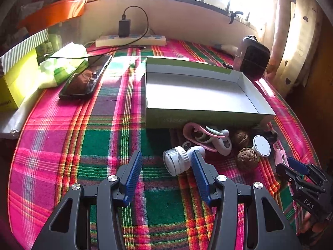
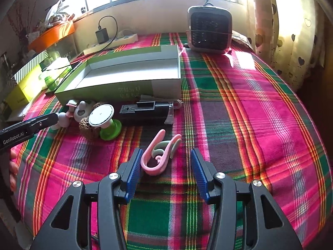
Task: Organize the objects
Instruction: 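Grasp the white ribbed cylinder with the left tool while the right tool grasps the pink clip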
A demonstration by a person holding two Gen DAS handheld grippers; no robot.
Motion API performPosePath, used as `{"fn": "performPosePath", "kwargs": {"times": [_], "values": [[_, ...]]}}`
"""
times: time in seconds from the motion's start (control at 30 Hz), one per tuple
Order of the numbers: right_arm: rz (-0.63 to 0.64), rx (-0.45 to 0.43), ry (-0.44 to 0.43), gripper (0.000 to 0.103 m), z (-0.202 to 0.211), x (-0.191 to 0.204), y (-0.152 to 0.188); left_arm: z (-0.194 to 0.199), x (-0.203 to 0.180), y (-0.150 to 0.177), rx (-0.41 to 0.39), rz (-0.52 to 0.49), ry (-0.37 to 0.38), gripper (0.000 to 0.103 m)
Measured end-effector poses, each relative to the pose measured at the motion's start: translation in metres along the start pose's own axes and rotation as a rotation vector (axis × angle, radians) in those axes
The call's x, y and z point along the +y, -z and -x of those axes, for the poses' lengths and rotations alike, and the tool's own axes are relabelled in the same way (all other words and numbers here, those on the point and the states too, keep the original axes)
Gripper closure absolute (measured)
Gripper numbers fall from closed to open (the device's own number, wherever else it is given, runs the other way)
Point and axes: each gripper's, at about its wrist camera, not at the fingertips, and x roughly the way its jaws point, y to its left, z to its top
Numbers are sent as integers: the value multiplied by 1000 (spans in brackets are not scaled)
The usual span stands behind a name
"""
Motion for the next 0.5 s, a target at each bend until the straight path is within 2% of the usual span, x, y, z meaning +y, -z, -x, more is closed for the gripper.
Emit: {"fn": "performPosePath", "kwargs": {"times": [0.1, 0.5], "values": [[0, 4, 27, 54, 2, -6, 2, 0, 1, 1, 4, -8, -4, 55], [33, -2, 36, 54, -7, 0, -7, -4, 8, -2, 22, 3, -47, 55]]}}
